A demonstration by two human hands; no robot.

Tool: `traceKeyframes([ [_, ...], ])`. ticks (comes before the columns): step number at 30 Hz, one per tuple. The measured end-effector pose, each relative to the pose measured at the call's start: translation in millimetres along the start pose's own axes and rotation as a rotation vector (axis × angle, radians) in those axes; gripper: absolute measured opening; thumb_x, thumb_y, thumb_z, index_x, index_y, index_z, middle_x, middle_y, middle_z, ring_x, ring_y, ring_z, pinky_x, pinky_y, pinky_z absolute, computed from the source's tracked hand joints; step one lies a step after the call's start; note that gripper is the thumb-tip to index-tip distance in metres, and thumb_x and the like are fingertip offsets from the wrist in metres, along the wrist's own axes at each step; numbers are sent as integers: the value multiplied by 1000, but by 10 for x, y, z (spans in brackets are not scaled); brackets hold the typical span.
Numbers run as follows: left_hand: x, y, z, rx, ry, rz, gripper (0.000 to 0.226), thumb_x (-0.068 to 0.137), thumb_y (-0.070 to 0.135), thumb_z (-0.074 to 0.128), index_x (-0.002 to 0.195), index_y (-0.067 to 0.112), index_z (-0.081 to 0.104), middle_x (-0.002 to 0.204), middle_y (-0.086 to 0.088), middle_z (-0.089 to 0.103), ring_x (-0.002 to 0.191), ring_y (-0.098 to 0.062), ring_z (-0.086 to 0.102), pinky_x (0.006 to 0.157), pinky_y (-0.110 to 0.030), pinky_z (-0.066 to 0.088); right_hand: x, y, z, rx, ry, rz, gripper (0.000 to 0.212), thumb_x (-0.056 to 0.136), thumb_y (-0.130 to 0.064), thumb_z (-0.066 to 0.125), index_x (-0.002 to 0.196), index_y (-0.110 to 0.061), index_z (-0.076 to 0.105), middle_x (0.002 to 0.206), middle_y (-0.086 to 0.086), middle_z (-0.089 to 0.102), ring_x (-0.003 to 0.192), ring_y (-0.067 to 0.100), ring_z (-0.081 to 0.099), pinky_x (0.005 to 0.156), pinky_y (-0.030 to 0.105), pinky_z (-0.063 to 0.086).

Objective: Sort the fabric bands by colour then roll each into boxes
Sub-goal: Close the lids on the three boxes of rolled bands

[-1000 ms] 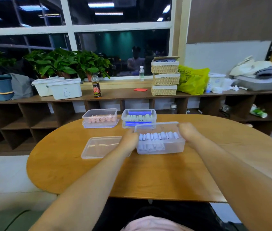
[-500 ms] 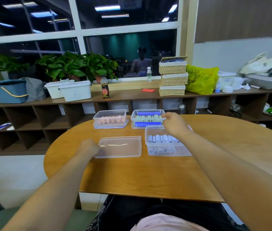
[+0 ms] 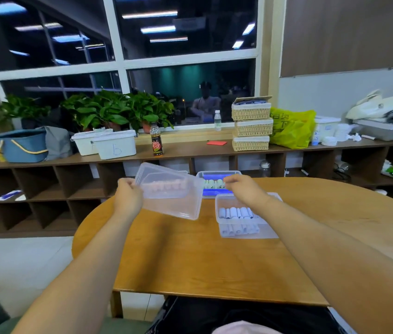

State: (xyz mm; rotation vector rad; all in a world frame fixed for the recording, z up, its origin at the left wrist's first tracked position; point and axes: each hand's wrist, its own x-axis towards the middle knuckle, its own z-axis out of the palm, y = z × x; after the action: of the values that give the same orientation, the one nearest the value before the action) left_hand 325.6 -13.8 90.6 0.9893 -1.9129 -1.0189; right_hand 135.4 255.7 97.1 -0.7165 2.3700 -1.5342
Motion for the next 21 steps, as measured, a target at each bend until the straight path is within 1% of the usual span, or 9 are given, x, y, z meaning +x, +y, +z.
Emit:
traceKeyframes([
  [3, -158, 423, -6, -110, 18, 187, 23, 114, 23, 38, 127, 24, 58, 108, 5, 65, 89, -8, 60, 63, -27, 43, -24, -193, -116, 337, -109, 117, 34, 108, -36, 53, 142, -29, 54, 137, 4, 65, 108, 21, 68, 88, 42, 56],
  [6, -341, 794, 181, -227, -10, 283, 28, 115, 25, 38, 127, 27, 63, 106, 14, 65, 91, -1, 60, 64, -22, 43, -18, -357, -316, 575, -216, 119, 47, 107, -62, 43, 133, -28, 61, 130, 9, 72, 112, 34, 74, 87, 52, 62],
  [8, -466, 967, 404, -299, -26, 344, 27, 114, 24, 42, 128, 31, 64, 110, 23, 65, 96, 9, 59, 69, -11, 43, 35, -407, -495, 686, -214, 81, 56, 104, -71, 35, 129, -32, 66, 129, 15, 71, 115, 40, 72, 87, 55, 61],
  [11, -618, 1113, 746, -433, -77, 358, 26, 110, 19, 52, 128, 29, 68, 116, 22, 71, 100, 17, 61, 74, -1, 42, 247, -296, -864, 770, -111, -10, 69, 102, -75, 25, 141, -34, 64, 137, 10, 69, 129, 40, 63, 107, 55, 49],
  [13, -650, 1115, 954, -466, -137, 360, 32, 107, 14, 57, 123, 36, 73, 115, 24, 75, 105, 13, 65, 82, -8, 50, 355, -167, -1105, 790, -100, -110, 73, 104, -72, 16, 144, -34, 64, 142, 1, 68, 143, 34, 50, 118, 52, 34],
  [15, -627, 1028, 1149, -432, -196, 326, 45, 103, 4, 55, 111, 43, 76, 107, 26, 77, 101, 7, 70, 82, -17, 56, 400, -28, -1248, 762, -112, -158, 72, 107, -66, 14, 143, -32, 66, 148, -5, 64, 145, 26, 43, 122, 47, 24],
  [18, -544, 827, 1435, -376, -267, 217, 52, 97, -4, 56, 90, 41, 82, 90, 22, 79, 94, -5, 74, 84, -30, 61, 479, 200, -1259, 733, -110, -192, 65, 113, -49, 23, 133, -12, 73, 145, 3, 67, 140, 25, 54, 120, 46, 34],
  [19, -528, 777, 1518, -352, -280, 194, 50, 97, -3, 57, 84, 38, 83, 83, 24, 77, 92, -6, 73, 88, -36, 59, 505, 275, -1236, 740, -109, -182, 62, 113, -43, 27, 125, -8, 77, 142, 5, 68, 138, 23, 58, 121, 46, 36],
  [21, -532, 736, 1653, -396, -314, 127, 39, 101, 0, 55, 88, 25, 82, 83, 29, 75, 94, 3, 71, 97, -41, 56, 501, 397, -1203, 710, -107, -190, 54, 110, -31, 35, 107, -7, 83, 142, 1, 69, 136, 14, 60, 123, 44, 32],
])
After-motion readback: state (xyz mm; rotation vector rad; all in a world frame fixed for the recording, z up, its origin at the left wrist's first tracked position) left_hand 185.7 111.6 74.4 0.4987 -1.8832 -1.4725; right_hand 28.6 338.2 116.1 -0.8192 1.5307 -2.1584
